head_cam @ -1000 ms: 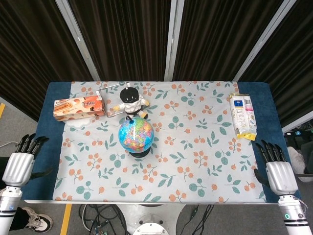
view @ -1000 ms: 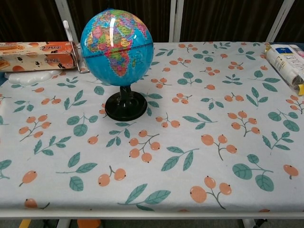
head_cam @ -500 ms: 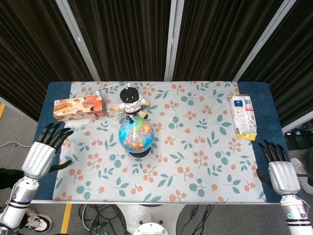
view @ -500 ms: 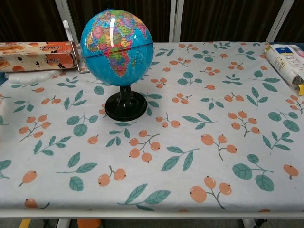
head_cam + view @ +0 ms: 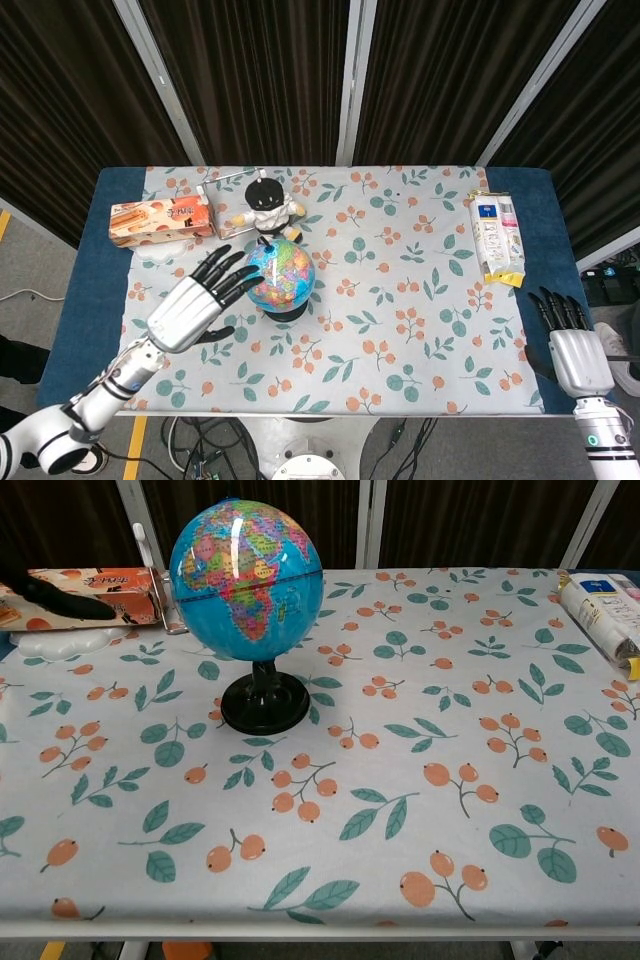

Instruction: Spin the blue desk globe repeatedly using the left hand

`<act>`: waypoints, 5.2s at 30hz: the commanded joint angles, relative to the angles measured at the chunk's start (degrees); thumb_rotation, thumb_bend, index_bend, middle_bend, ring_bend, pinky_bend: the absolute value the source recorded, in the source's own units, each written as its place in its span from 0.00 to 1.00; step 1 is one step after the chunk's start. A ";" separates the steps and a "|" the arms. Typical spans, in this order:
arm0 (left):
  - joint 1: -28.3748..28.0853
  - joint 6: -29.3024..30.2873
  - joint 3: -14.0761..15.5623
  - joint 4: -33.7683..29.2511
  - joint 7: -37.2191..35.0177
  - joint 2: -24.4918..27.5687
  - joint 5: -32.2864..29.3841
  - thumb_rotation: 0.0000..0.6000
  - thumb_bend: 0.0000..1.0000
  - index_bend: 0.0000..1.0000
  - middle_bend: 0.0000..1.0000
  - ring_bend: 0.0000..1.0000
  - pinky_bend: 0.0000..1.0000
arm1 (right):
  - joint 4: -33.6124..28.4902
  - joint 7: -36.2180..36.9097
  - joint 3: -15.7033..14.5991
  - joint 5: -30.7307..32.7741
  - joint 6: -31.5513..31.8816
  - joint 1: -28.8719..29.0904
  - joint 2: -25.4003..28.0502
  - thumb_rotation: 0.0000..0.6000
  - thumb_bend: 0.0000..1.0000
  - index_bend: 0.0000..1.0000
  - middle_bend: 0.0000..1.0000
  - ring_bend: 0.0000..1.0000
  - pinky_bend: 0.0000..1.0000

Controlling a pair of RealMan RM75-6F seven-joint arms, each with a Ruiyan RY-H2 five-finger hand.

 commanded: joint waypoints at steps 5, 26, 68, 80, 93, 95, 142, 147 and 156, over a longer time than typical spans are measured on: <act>-3.83 -3.36 -1.03 1.53 0.20 -3.64 -1.99 1.00 0.05 0.16 0.15 0.02 0.02 | 0.88 0.76 -0.25 0.08 -0.44 -0.01 -0.46 1.00 0.30 0.00 0.00 0.00 0.00; -5.48 -3.30 1.22 2.95 0.81 -4.89 -4.72 1.00 0.05 0.16 0.15 0.02 0.02 | 2.82 2.20 -0.36 0.16 -0.70 -0.09 -1.17 1.00 0.30 0.00 0.00 0.00 0.00; -1.35 4.89 2.90 2.77 -2.02 -1.33 -2.15 1.00 0.05 0.16 0.18 0.02 0.02 | 1.58 -0.07 -0.50 0.03 -1.19 0.36 -1.47 1.00 0.30 0.00 0.00 0.00 0.00; -6.39 -0.78 1.78 4.86 -2.43 -5.98 -3.23 1.00 0.05 0.16 0.17 0.02 0.02 | 3.01 1.87 -0.36 0.65 -1.52 0.28 -1.45 1.00 0.30 0.00 0.00 0.00 0.00; -5.63 0.07 3.31 5.55 -2.77 -5.81 -4.14 1.00 0.05 0.16 0.18 0.02 0.02 | 3.15 1.56 -0.31 0.48 -1.45 0.39 -1.55 1.00 0.30 0.00 0.00 0.00 0.00; -5.43 0.32 3.52 5.80 -3.03 -5.68 -4.24 1.00 0.05 0.16 0.18 0.02 0.02 | 3.04 1.45 -0.15 0.47 -1.16 0.36 -1.44 1.00 0.30 0.00 0.00 0.00 0.00; -8.26 -1.16 1.50 5.13 -0.42 -6.48 -3.11 1.00 0.05 0.16 0.22 0.02 0.02 | 3.43 1.93 -0.32 0.55 -1.55 0.46 -1.70 1.00 0.30 0.00 0.00 0.00 0.00; -7.97 -1.31 2.08 5.40 -0.19 -6.31 -3.92 1.00 0.05 0.16 0.22 0.02 0.02 | 3.33 1.86 -0.26 0.25 -1.62 0.71 -1.83 1.00 0.30 0.00 0.00 0.00 0.00; -7.10 -0.26 3.03 4.98 -0.32 -5.14 -4.08 1.00 0.05 0.16 0.22 0.02 0.02 | 3.19 1.26 -0.32 0.52 -1.90 0.75 -1.92 1.00 0.30 0.00 0.00 0.00 0.00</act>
